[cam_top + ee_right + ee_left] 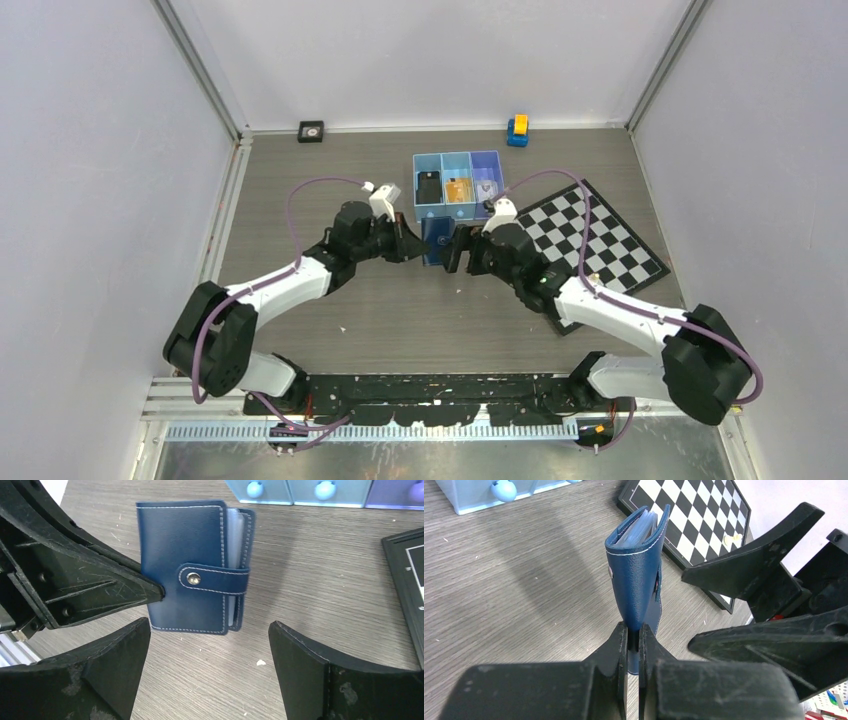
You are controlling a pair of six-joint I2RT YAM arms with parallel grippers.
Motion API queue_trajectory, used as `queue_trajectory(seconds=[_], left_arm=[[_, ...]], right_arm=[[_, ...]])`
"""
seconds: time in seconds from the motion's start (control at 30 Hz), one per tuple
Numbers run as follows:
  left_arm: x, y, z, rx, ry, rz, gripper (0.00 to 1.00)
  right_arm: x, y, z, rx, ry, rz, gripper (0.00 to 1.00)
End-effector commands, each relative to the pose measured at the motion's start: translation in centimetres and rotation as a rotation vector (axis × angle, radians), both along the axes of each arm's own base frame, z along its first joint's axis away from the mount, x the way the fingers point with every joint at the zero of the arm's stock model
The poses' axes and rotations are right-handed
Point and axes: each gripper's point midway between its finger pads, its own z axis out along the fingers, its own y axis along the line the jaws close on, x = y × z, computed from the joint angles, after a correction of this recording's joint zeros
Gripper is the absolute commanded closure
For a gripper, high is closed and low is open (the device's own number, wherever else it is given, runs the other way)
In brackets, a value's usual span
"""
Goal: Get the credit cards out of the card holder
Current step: Open the card holder.
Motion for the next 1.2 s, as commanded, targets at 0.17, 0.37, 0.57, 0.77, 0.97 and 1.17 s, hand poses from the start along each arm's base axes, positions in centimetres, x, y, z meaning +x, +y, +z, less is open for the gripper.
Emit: queue_trajectory(seconds=[0.17,0.37,0.57,0.77,0.97,1.17], left_arm=[[-0.4,-1.9,1.8,-0.061,-0.053,-0.077,1.0],[-0.4,-1.8,1.9,-0.065,-0.05,-0.07,1.0],[-0.3,-1.5,2.0,-0.059,-0.056,-0.047,1.0],[-0.1,-1.1,1.9,-0.045,-0.059,-0.026,1.0],[0.4,-0.5,1.2,-0.006,-0.046,0.017,1.0],[0.5,-0.2,1.0,0.0,-0.032,0.03,1.0]], right_arm=[[2.2,1.8,0.6,-0.11,-0.078,-0.096,0.11],[3.6,-0.6,-0.2,-0.182,-0.097,-0.273,0.3],[4.2,-2.0,-1.5,-0.31,-0.06,-0.342,0.4],[4.7,-4.5,-1.8,-0.429,-0.058,-0.463,0.42],[4.7,-9.7,0.2,-0.564,-0.118,-0.721,0.48],[3.5,-5.8,1.8,-0.3,-0.134,-0.447,0.47]])
